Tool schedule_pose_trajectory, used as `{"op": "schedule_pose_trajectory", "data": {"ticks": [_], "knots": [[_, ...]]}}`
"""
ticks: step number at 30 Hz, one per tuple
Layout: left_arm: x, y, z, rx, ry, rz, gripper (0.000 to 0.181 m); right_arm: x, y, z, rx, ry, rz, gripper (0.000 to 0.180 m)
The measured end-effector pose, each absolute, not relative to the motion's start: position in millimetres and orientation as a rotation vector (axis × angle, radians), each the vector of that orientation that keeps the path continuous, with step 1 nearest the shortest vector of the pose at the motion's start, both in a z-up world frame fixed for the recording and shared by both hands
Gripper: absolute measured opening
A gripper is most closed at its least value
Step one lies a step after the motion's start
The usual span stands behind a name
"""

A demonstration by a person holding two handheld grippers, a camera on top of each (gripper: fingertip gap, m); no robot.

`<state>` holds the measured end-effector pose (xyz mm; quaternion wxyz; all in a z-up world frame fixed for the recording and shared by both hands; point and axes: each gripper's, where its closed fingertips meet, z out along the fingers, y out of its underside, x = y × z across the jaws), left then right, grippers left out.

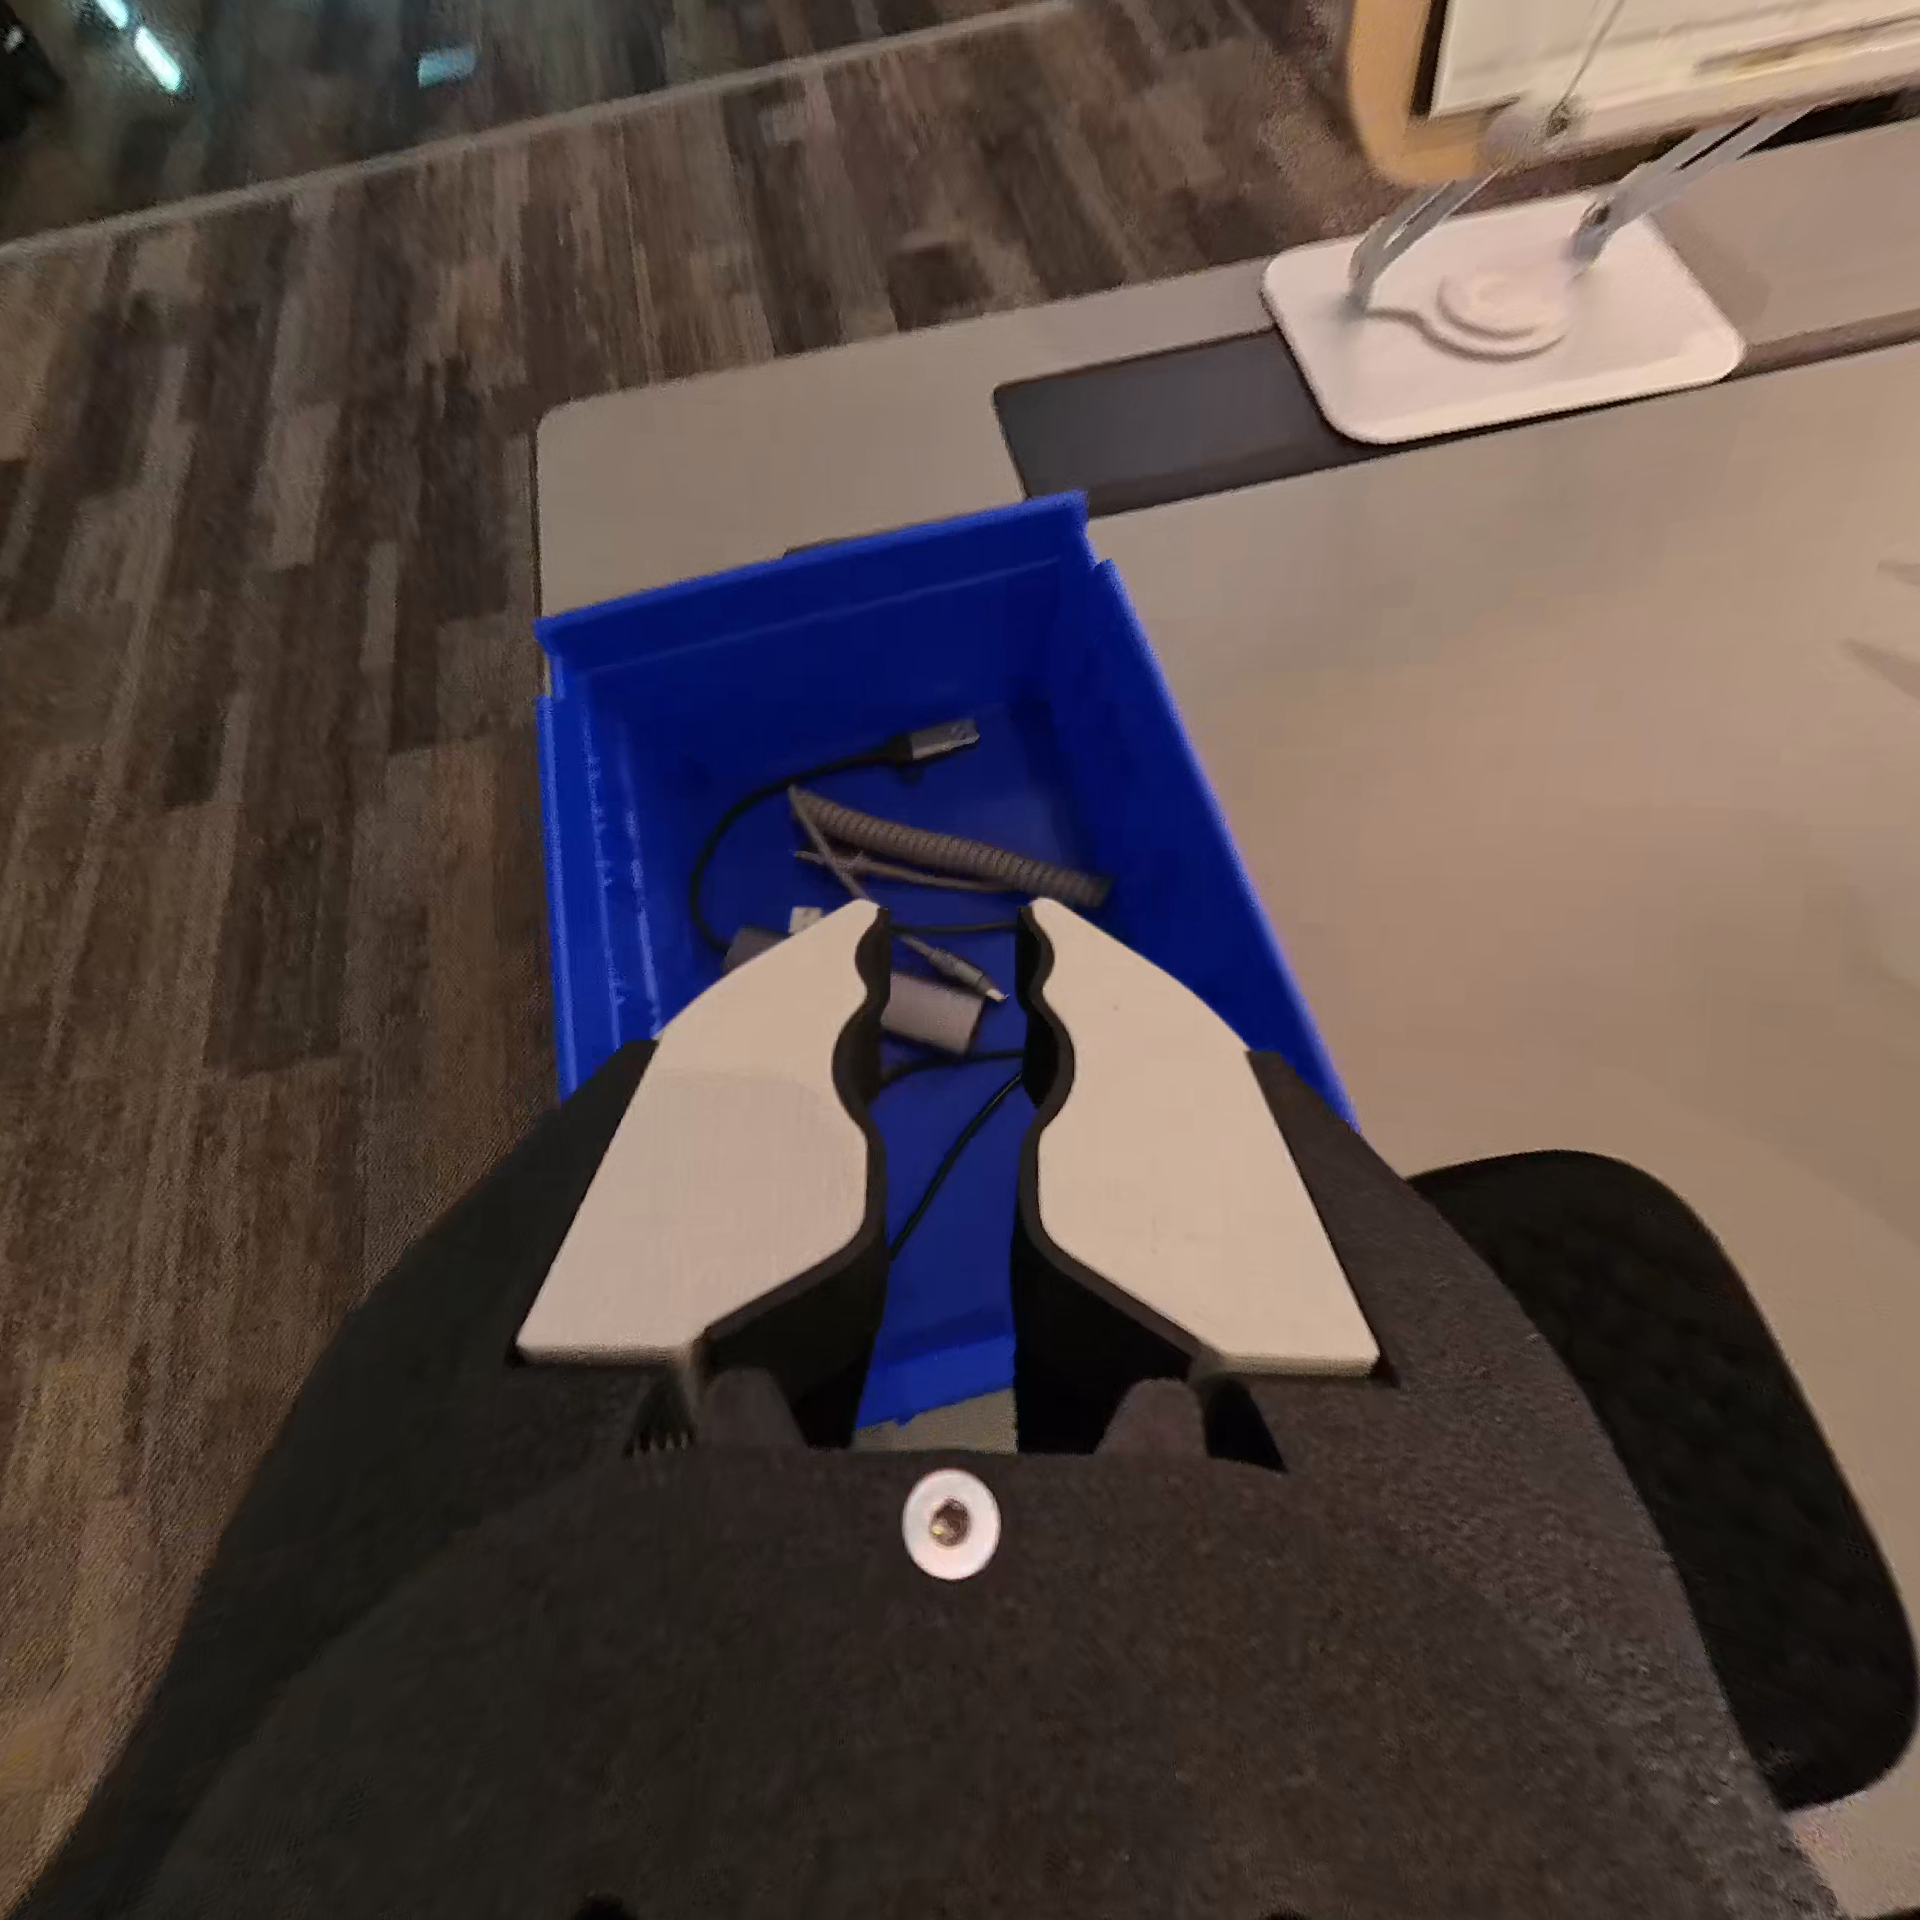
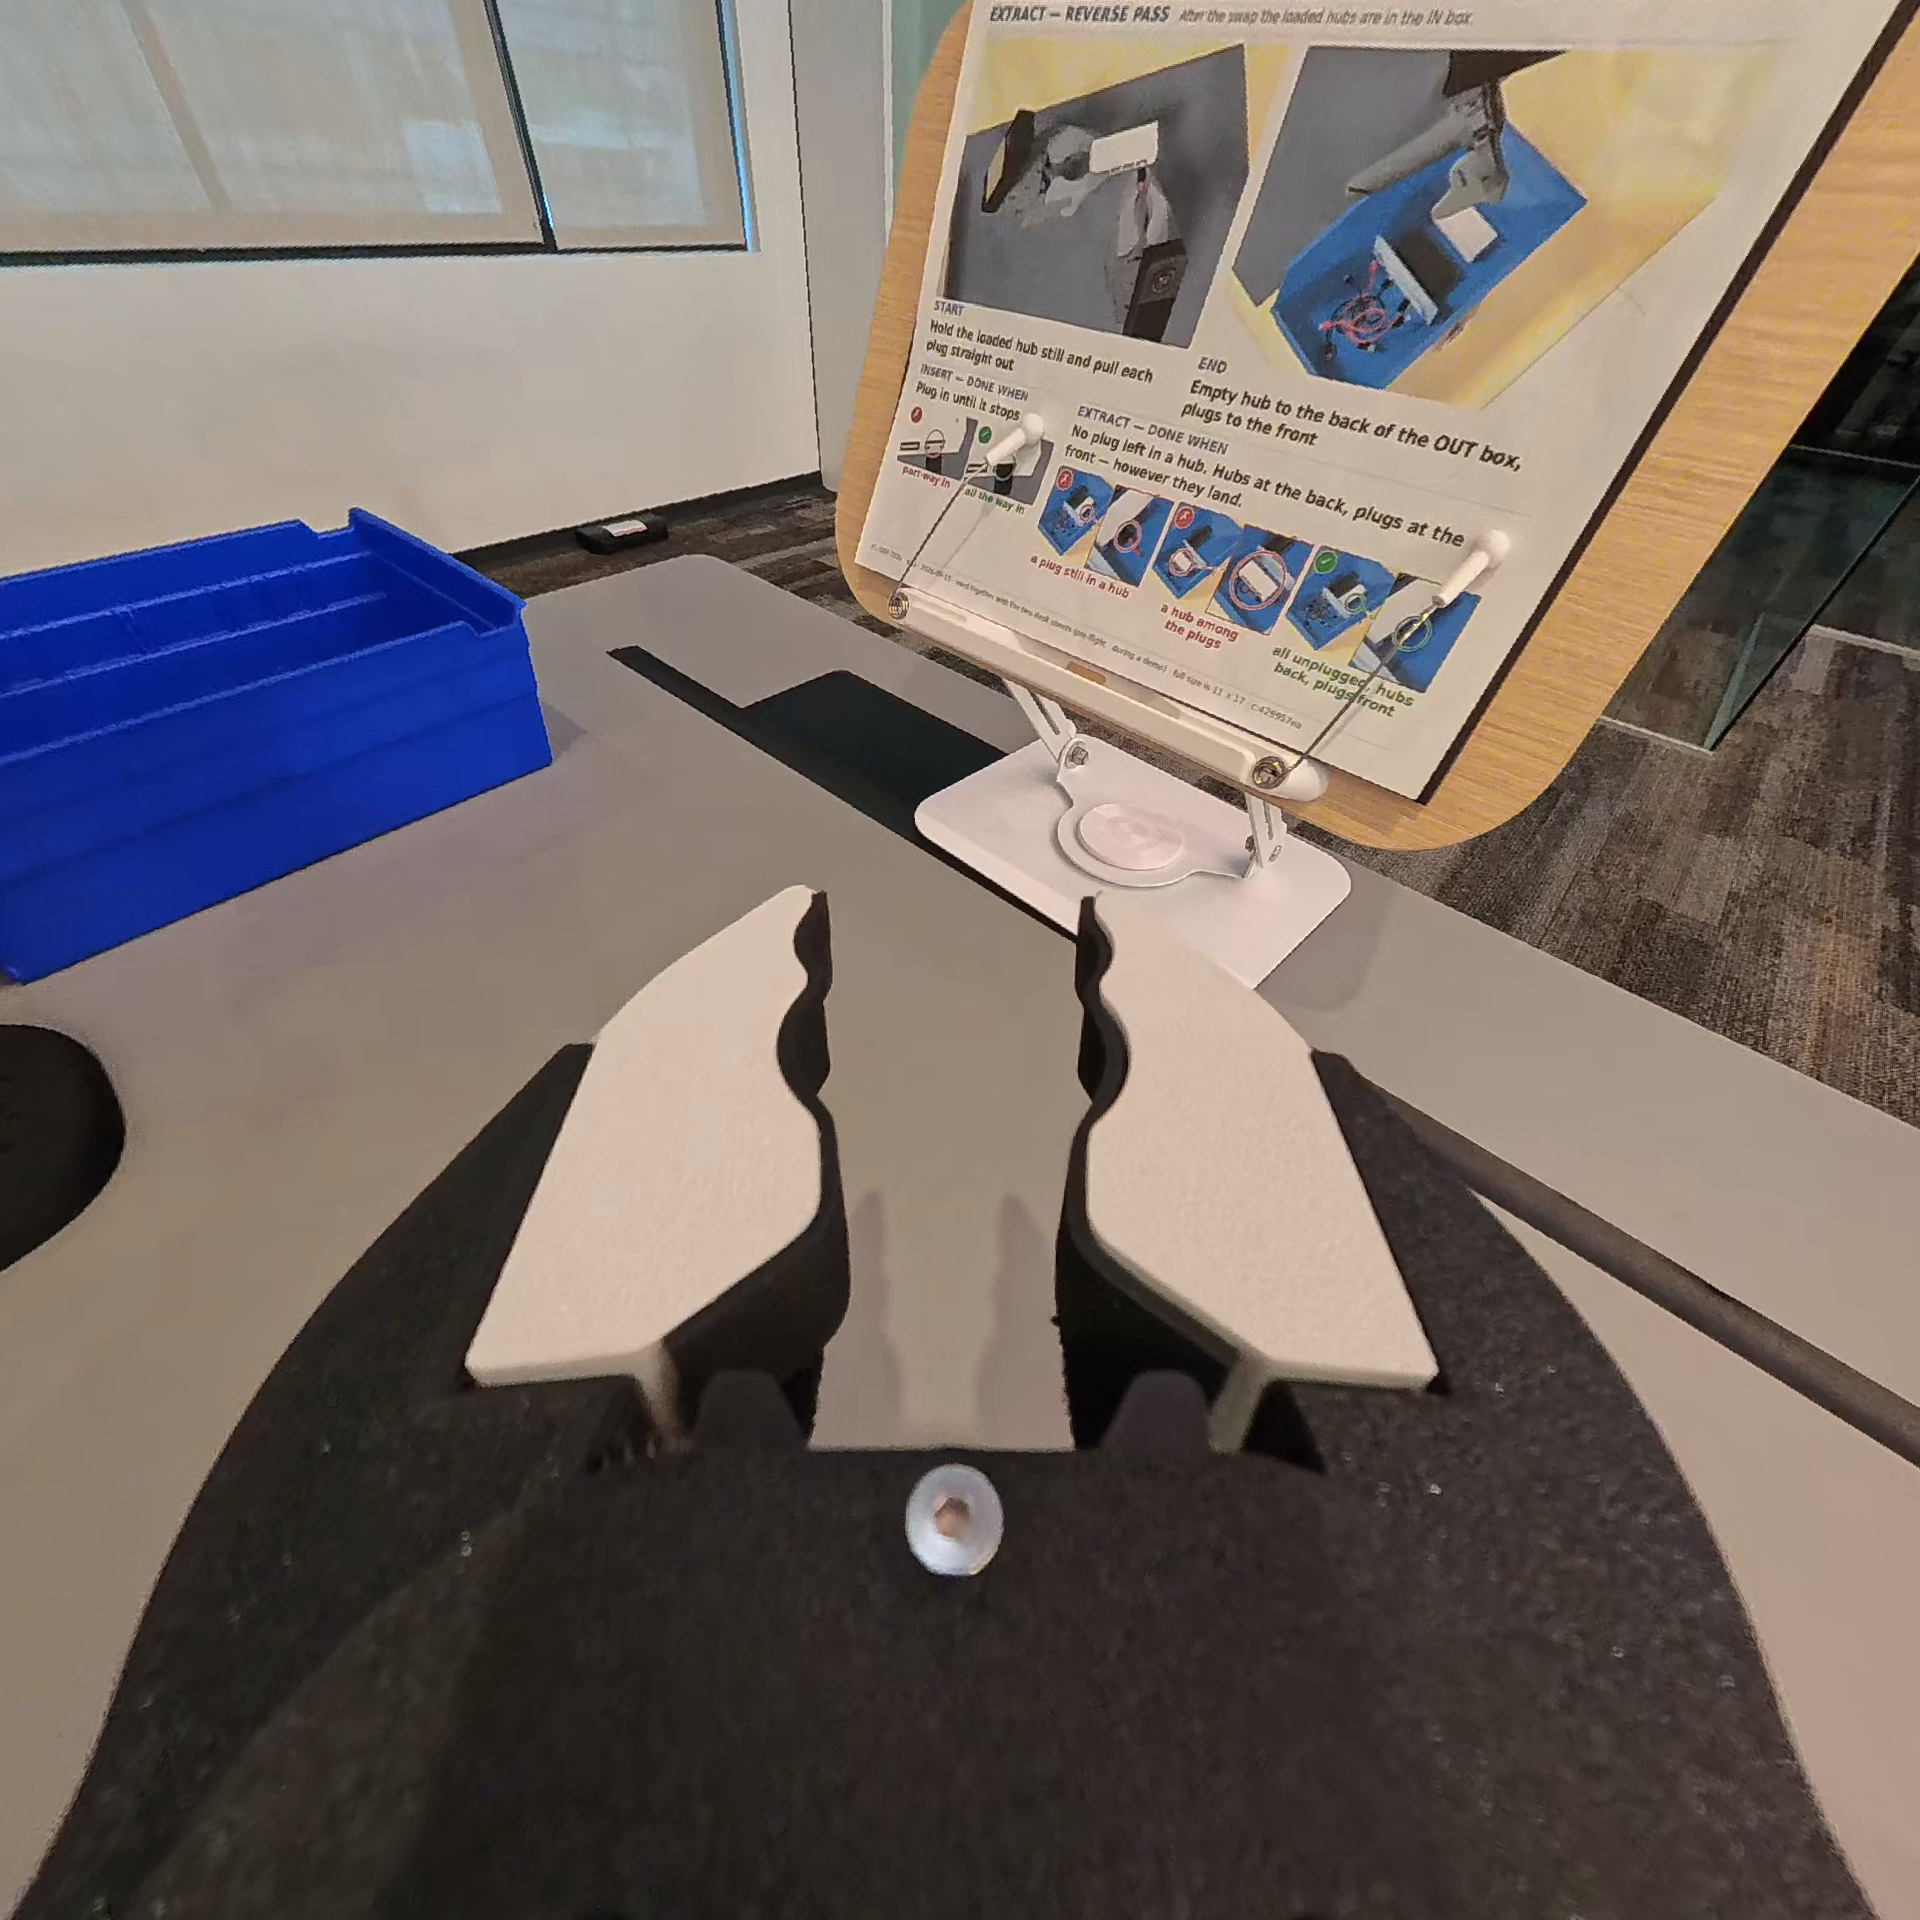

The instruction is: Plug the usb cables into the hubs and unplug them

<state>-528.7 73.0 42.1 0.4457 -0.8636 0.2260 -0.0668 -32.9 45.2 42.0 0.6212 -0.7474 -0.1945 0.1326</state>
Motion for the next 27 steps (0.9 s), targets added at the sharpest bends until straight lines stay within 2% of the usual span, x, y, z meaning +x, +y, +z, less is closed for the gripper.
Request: {"op": "schedule_pose_trajectory", "data": {"ticks": [13,27], "knots": [[-564,77,4,-2.247,0.543,-0.197,0.020,-32,44,38,-1.740,-0.450,0.299,0.044],[-557,85,-25,-2.321,0.579,-0.162,0.020,-22,40,40,-1.736,-0.425,0.312,0.043]]}}
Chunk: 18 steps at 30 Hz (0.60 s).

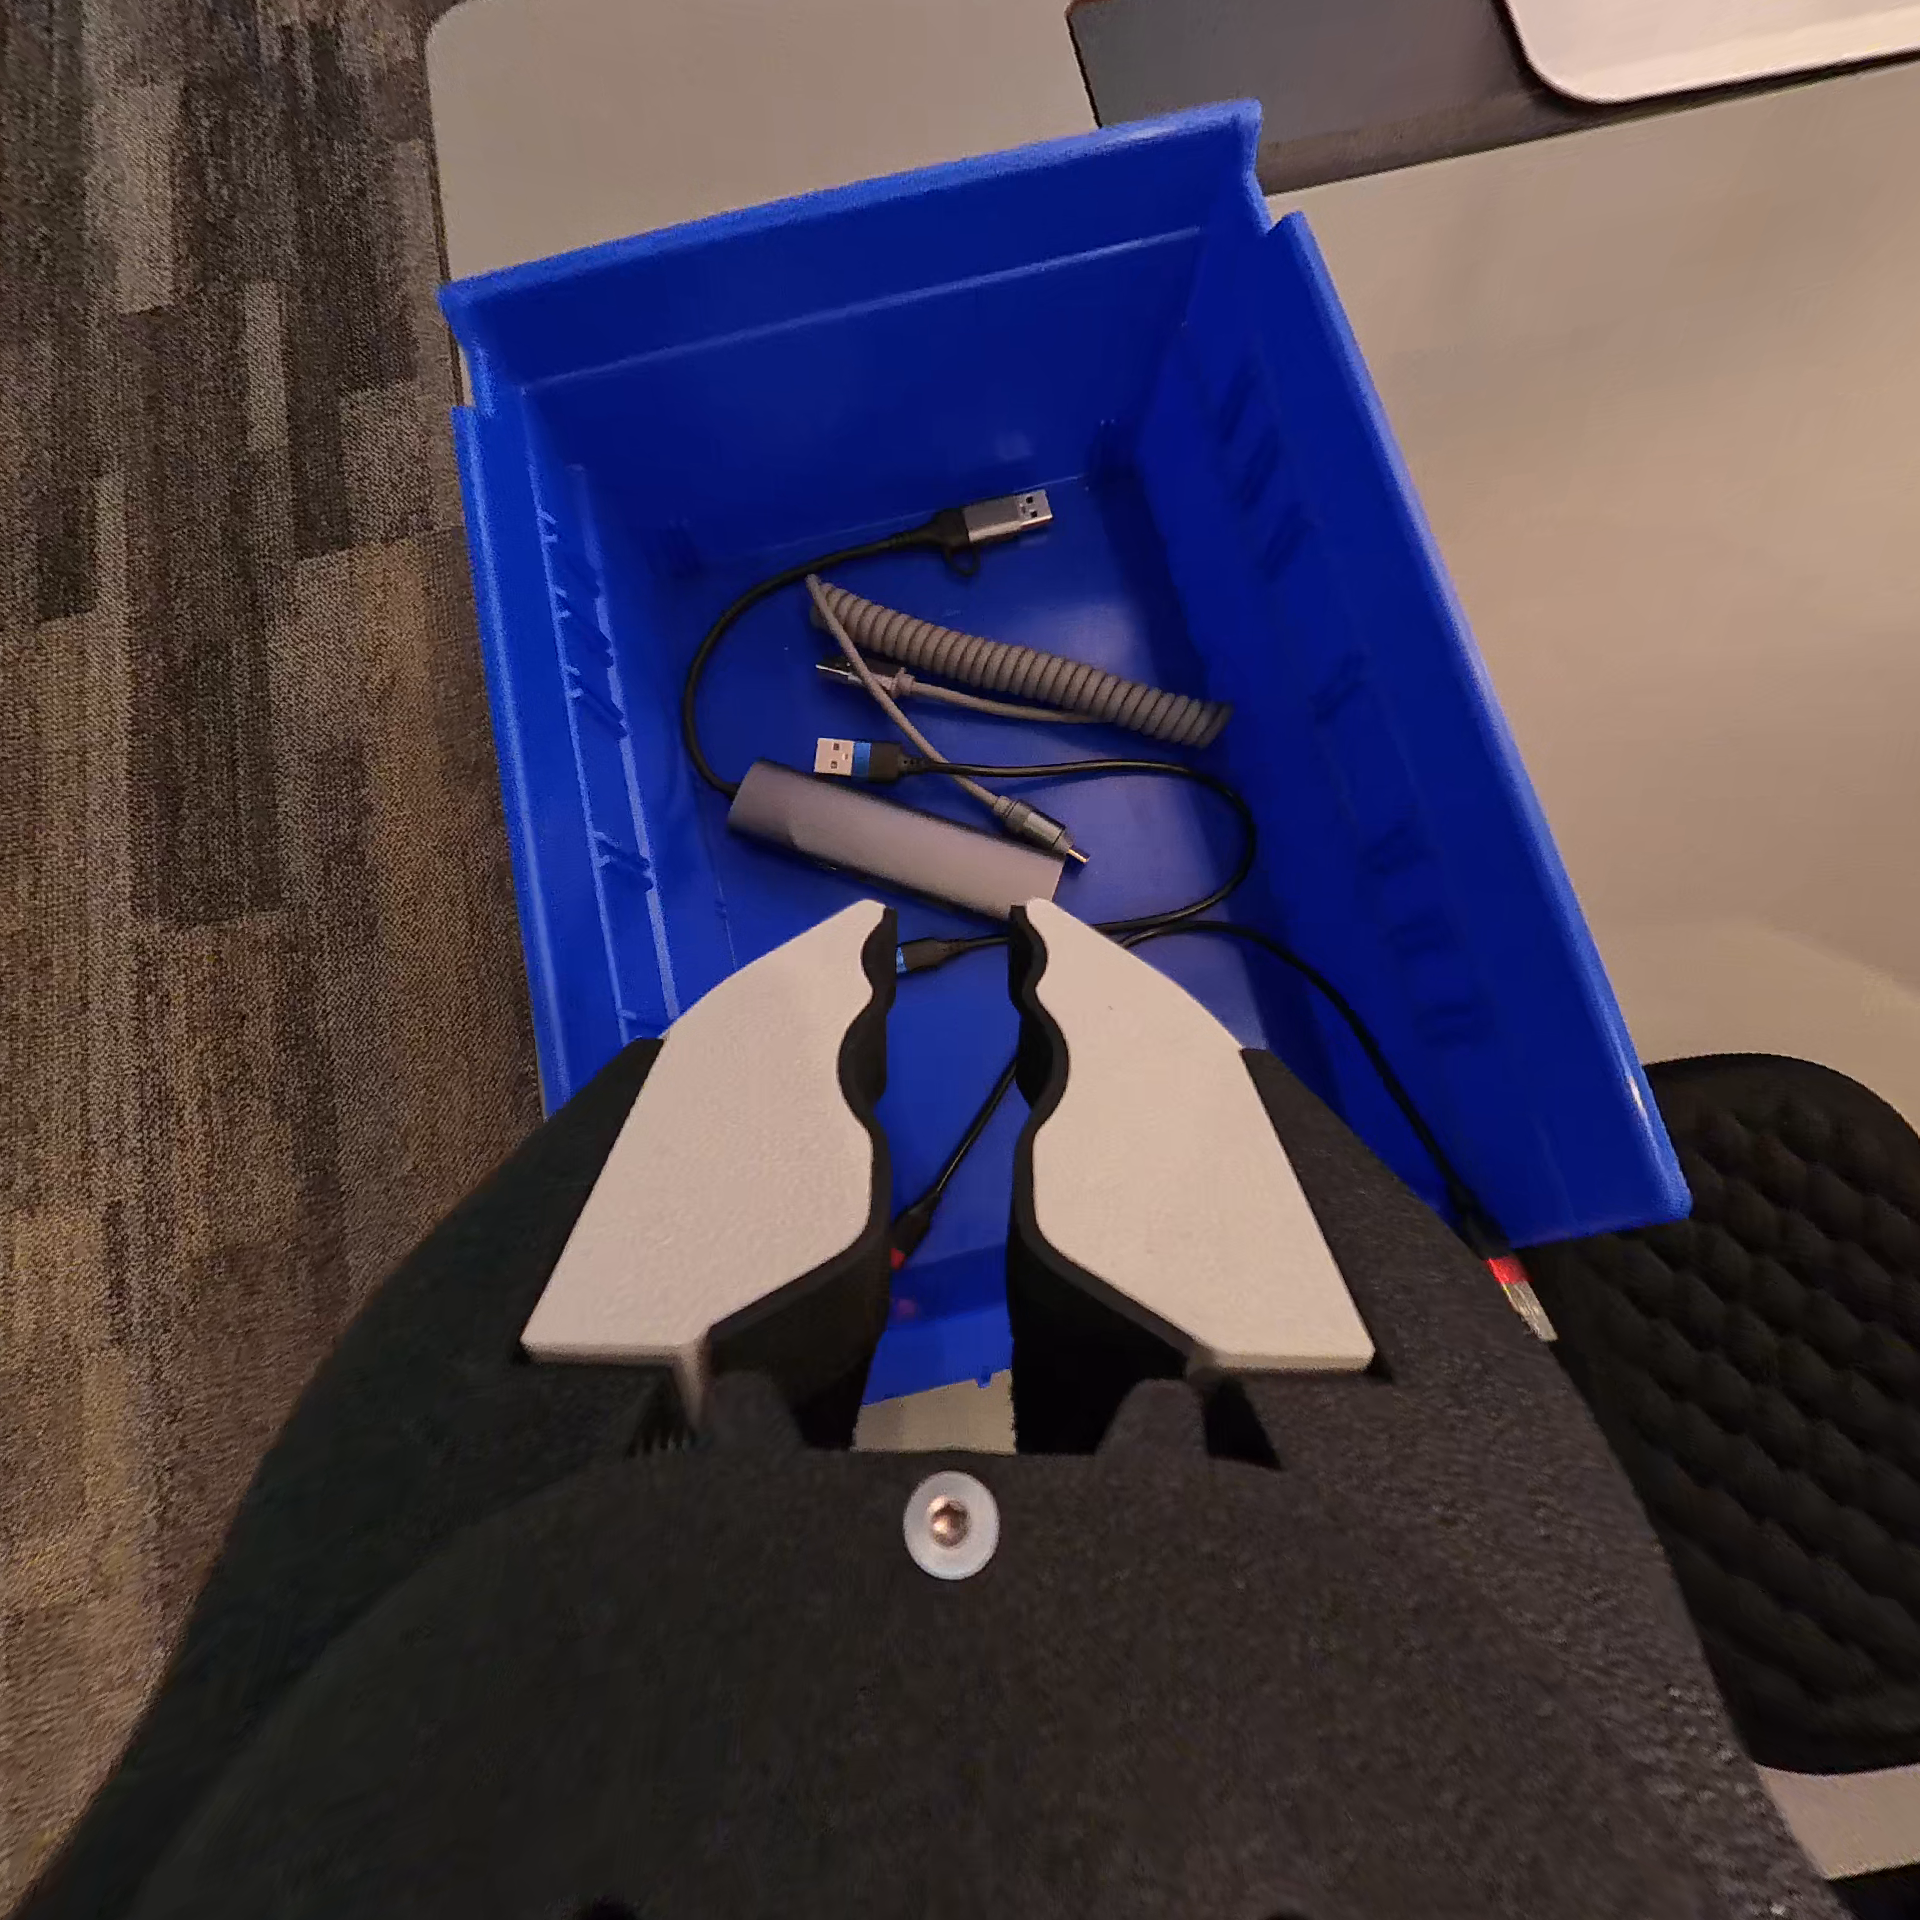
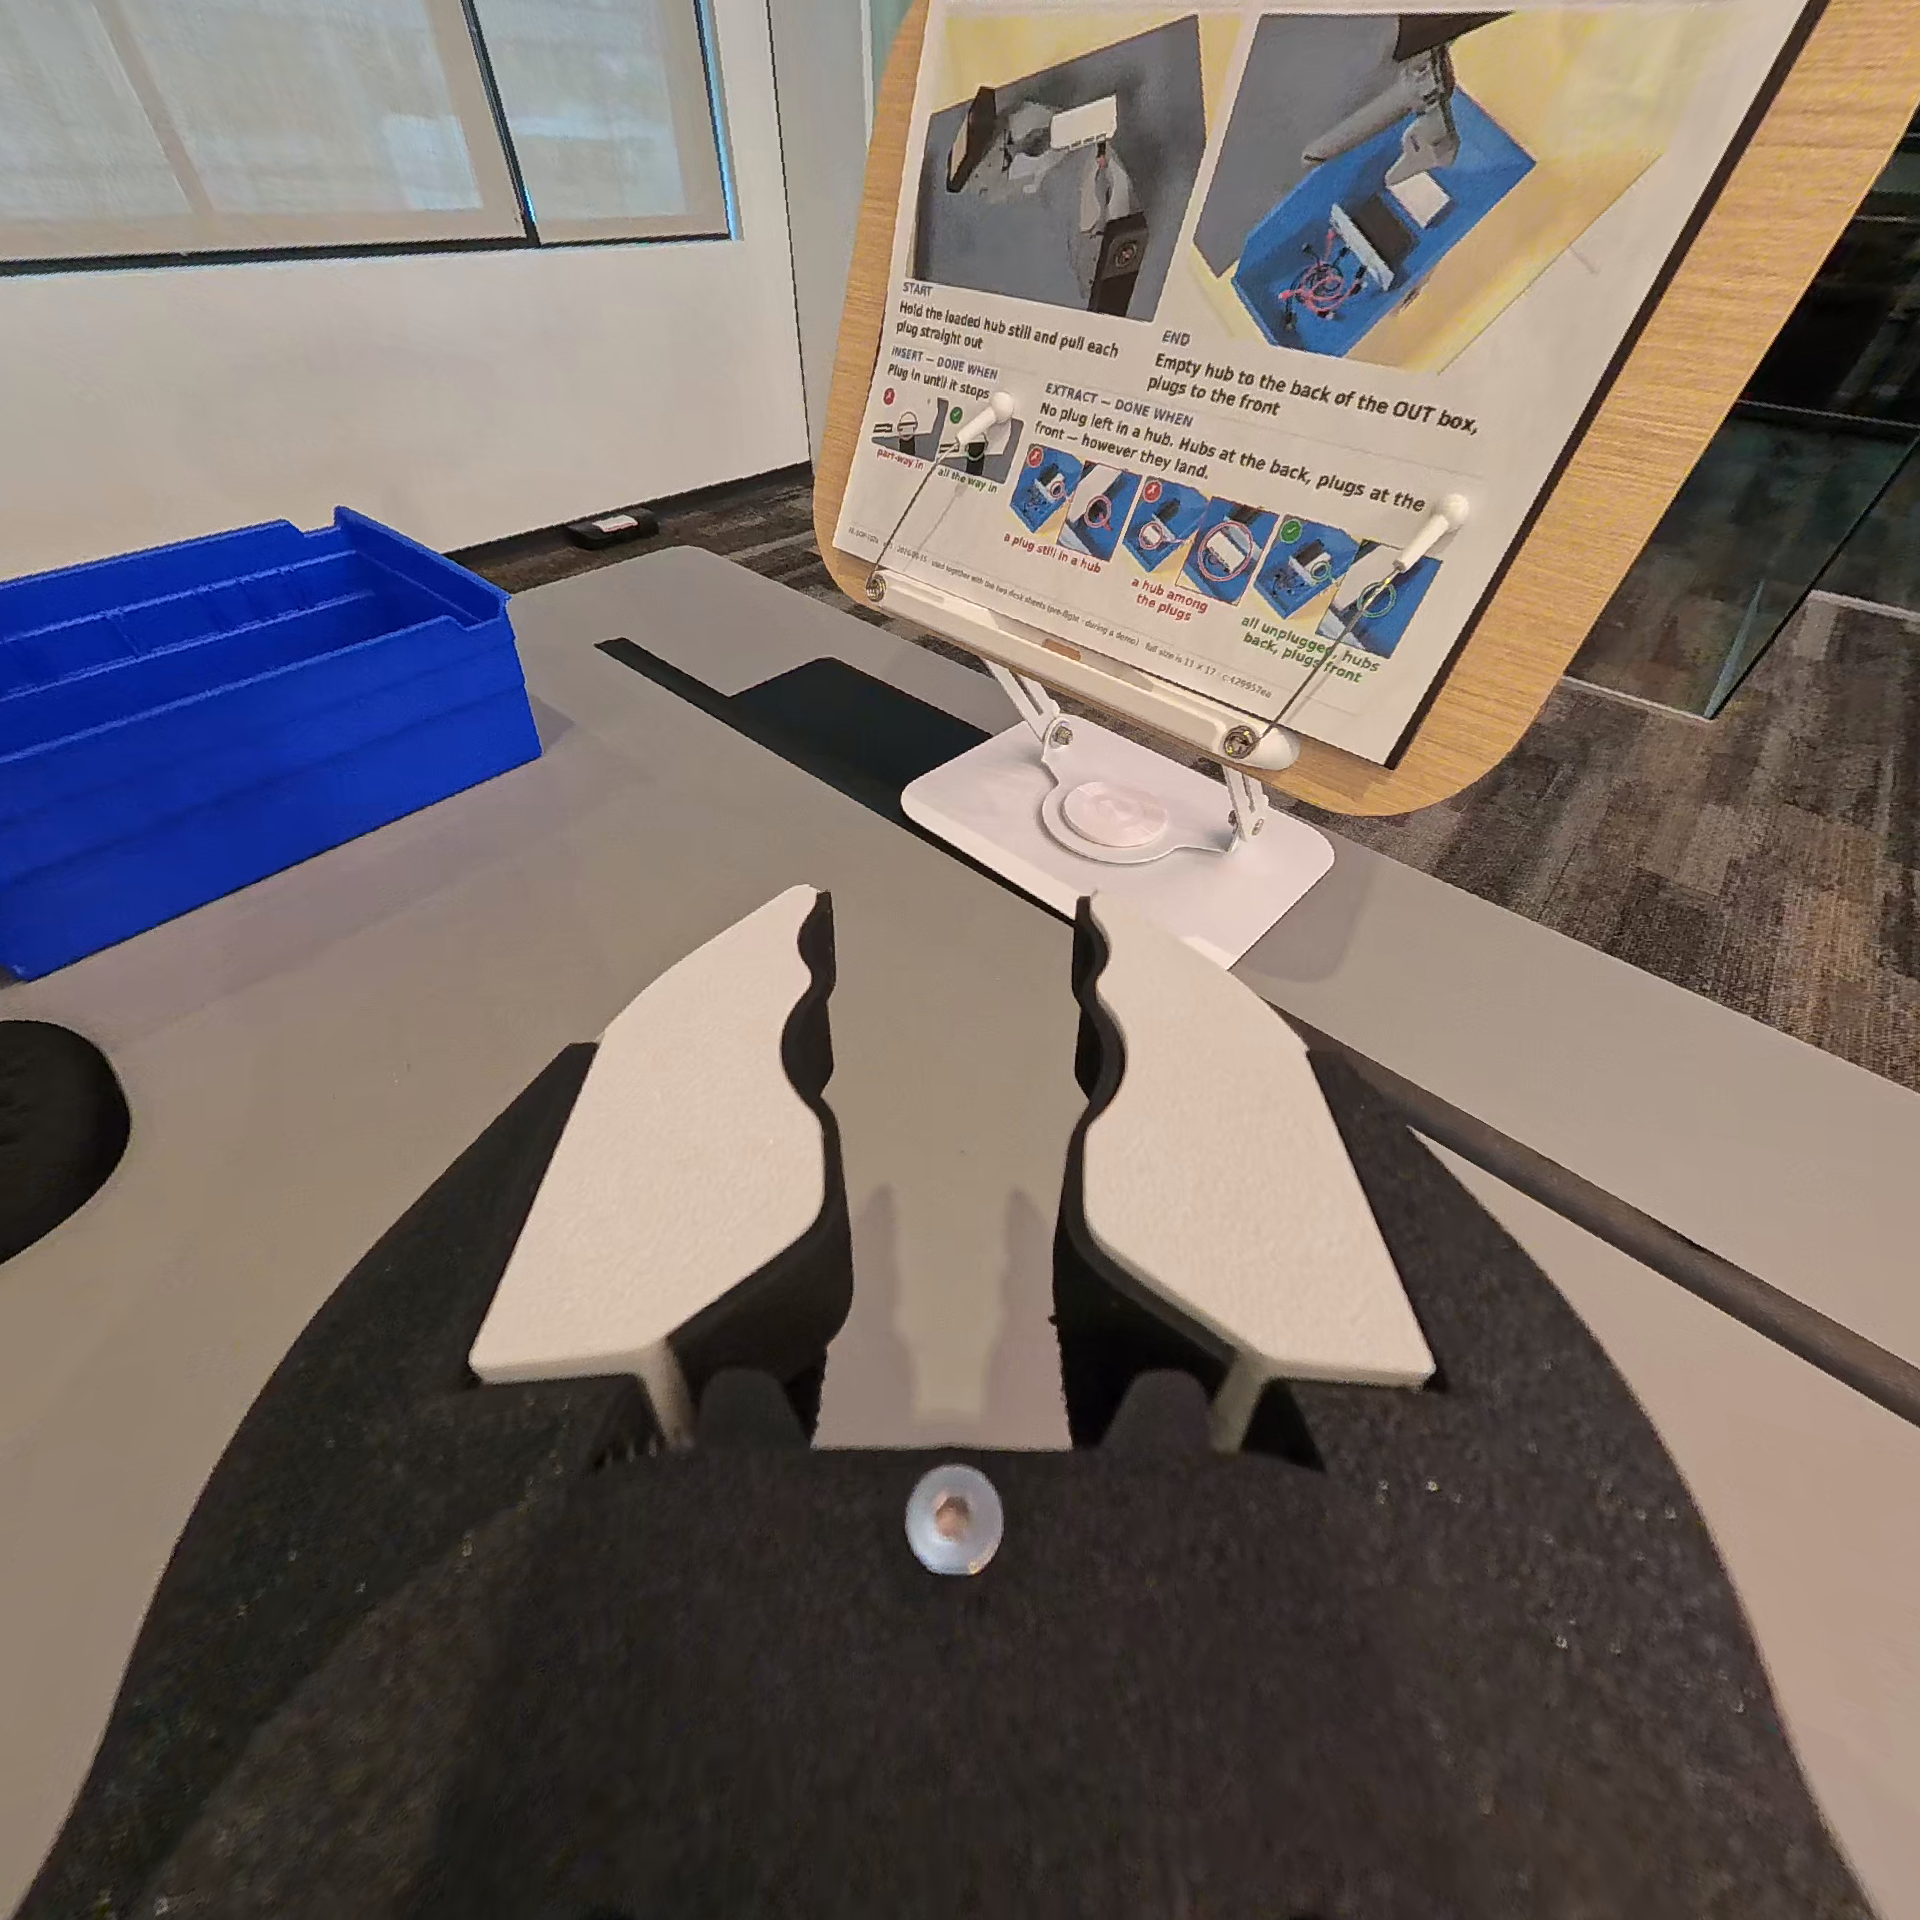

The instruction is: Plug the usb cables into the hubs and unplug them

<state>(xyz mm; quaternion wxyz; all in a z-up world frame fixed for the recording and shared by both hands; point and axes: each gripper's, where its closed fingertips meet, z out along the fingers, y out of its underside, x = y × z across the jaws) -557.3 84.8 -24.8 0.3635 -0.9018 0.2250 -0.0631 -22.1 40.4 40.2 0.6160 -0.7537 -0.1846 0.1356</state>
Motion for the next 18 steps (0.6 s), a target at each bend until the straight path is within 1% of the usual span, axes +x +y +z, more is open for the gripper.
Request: {"op": "schedule_pose_trajectory", "data": {"ticks": [12,18], "knots": [[-551,107,-70,-2.471,0.581,-0.062,0.021,-22,41,38,-1.754,-0.434,0.302,0.043],[-539,122,-80,-2.508,0.514,-0.162,0.019,-17,40,34,-1.774,-0.433,0.287,0.043]]}}
